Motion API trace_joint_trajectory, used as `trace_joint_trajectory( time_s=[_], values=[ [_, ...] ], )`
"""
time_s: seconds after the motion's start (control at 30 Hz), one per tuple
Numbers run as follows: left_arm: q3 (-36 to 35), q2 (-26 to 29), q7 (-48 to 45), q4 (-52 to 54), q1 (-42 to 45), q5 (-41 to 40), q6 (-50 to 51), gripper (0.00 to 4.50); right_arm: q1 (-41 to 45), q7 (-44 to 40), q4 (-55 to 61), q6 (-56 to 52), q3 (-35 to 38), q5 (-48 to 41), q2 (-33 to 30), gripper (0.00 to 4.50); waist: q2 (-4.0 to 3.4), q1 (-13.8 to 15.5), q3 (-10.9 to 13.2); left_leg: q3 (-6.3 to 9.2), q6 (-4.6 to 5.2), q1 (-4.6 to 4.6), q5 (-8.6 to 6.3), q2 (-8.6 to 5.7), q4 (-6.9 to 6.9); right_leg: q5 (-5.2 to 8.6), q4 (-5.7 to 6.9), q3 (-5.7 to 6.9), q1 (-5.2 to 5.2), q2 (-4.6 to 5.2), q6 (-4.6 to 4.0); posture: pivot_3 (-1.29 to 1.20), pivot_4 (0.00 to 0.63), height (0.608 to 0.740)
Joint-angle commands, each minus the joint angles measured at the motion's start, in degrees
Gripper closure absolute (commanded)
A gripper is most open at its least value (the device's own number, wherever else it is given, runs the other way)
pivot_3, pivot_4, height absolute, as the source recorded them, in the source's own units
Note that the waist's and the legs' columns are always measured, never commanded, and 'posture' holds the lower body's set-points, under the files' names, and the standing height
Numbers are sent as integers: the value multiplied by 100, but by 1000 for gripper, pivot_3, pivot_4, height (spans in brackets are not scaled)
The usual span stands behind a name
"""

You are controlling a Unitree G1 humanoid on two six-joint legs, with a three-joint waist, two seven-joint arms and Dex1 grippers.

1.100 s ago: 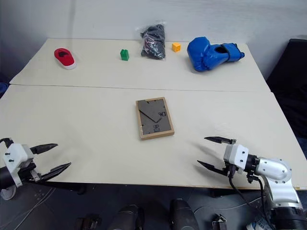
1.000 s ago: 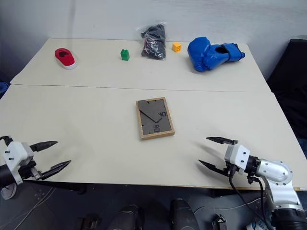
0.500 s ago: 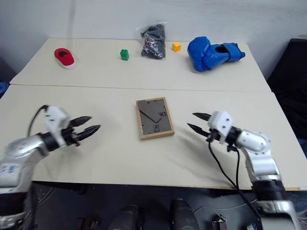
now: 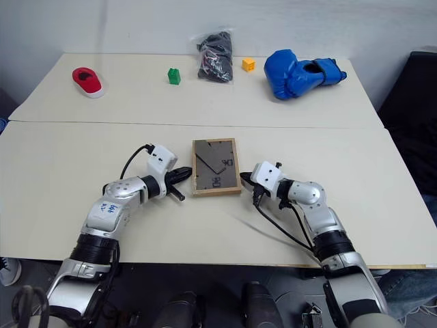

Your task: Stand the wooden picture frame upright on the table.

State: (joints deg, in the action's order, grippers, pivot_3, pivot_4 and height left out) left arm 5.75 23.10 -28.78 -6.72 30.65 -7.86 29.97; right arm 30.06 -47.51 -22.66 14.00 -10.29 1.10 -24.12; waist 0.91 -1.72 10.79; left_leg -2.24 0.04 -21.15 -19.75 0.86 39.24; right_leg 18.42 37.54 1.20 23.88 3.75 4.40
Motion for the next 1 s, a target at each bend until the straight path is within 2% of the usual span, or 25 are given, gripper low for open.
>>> trace_joint_trajectory(
  time_s=[0.03, 0.17, 0.33, 0.4, 0.47, 0.53, 0.6, 0.67, 0.73, 0.8, 1.0],
  values=[
    [357, 135, -426, 475, -326, 2, 264, 4455, -274, -154, 1038, -356, -187, -119, 25, 4500, 0, -19, -1, 0, -1, 2, 0, 0, 0, 0, 2, -2, 0, -1, 0, 0, 150, 740],
    [167, 409, -655, 1107, -763, -192, 509, 4455, -792, -143, 1905, -937, -182, -114, -92, 4500, 0, 4, -1, 0, -4, 6, 0, 3, -3, 0, 5, -5, -1, -2, 0, 0, 150, 740],
    [-48, 577, -748, 1537, -1047, -348, 786, 4455, -1116, -72, 2152, -1277, -23, -80, -275, 4500, 1, 22, -1, 2, -3, 8, -1, 2, -2, 0, 1, -6, -6, -1, -1, 0, 150, 740],
    [-286, 607, -749, 1609, -1046, -520, 1010, 4455, -1192, -95, 2251, -1330, 46, -124, -383, 4500, 1, 25, -2, 2, -2, 8, -1, 1, -2, 0, -1, -6, -7, 0, -1, 0, 150, 740],
    [-830, 676, -846, 1509, -903, -967, 1398, 4455, -1224, -199, 2302, -1325, 168, -203, -582, 4500, 1, 26, -2, 3, -1, 6, -2, 0, -2, 0, -2, -5, -7, 0, -1, 0, 150, 740],
    [-1495, 908, -1006, 1242, -567, -1625, 2494, 4068, -1194, -314, 2278, -1274, 288, -297, -799, 4500, 2, 26, -1, 4, -1, 4, -2, 0, -2, 0, -2, -4, -6, 0, 0, 0, 150, 740],
    [-1487, 1548, -1588, 933, -307, -2155, 3809, 3611, -1140, -408, 2224, -1197, 322, -338, -963, 4500, 2, 7, -1, 8, -1, 2, 0, 0, -1, 0, 2, 1, -4, -2, -1, 0, 150, 740],
    [-1441, 2044, -1927, 462, 37, -2590, 5203, 2960, -1111, -483, 2200, -1119, 280, -346, -1023, 4500, 2, -19, -1, 8, -2, 4, 0, 1, -6, 1, 2, -2, -4, -9, -2, 0, 150, 740],
    [-1680, 2063, -1970, -264, 478, -3003, 6052, 2352, -1084, -532, 2240, -1079, 163, -308, -996, 4500, 2, 4, -1, 8, -2, 7, 0, 1, -10, 2, -1, -3, -5, -11, -3, 0, 150, 740],
    [-1705, 2037, -1867, -782, 745, -3398, 6240, 1750, -1056, -516, 2257, -1091, 91, -270, -940, 4500, 2, 14, -1, 9, -2, 6, 0, -1, -6, 2, 2, -3, -4, -10, -3, 0, 150, 740],
    [-909, 1656, -893, -1706, 1197, -4116, 6253, 53, -815, -405, 2125, -1052, -285, -30, -616, 4500, 6, 55, -4, 18, -1, 5, 0, -8, 2, 2, 8, -2, -6, 2, -3, 0, 150, 740]
  ],
)
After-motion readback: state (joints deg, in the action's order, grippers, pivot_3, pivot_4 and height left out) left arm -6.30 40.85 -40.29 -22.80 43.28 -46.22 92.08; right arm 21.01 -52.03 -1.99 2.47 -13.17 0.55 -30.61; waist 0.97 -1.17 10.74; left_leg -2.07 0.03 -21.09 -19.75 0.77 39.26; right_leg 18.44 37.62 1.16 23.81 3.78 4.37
